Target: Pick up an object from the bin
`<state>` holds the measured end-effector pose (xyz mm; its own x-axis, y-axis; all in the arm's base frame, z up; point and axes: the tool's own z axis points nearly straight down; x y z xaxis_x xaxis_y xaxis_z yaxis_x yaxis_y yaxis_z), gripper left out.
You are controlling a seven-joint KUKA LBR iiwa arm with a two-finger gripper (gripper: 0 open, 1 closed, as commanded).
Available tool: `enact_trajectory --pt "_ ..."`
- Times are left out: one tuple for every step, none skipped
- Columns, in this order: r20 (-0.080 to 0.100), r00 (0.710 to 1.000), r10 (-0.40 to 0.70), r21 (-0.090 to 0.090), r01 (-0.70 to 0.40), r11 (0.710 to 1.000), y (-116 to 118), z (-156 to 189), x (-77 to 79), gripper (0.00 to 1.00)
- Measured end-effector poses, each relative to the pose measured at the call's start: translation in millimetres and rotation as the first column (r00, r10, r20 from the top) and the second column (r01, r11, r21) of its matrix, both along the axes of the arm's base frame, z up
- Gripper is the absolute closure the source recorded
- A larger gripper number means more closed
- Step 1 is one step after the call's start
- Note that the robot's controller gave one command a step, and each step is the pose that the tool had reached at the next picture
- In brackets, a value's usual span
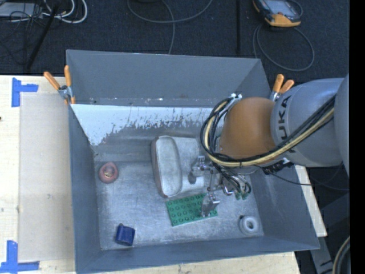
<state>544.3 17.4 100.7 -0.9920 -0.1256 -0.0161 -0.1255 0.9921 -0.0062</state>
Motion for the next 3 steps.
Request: enact_trajectory --pt "-0.017 1.000 0.001 0.004 -0.001 1.000 2.6 -8.4 -5.5 1.00" --pt "-0.026 1.000 0.001 0.004 -0.001 1.000 2.5 -9.2 -7.5 0.00" --pt "-0.019 1.000 0.000 0.004 0.000 1.000 2.6 -8.6 -5.9 1.00"
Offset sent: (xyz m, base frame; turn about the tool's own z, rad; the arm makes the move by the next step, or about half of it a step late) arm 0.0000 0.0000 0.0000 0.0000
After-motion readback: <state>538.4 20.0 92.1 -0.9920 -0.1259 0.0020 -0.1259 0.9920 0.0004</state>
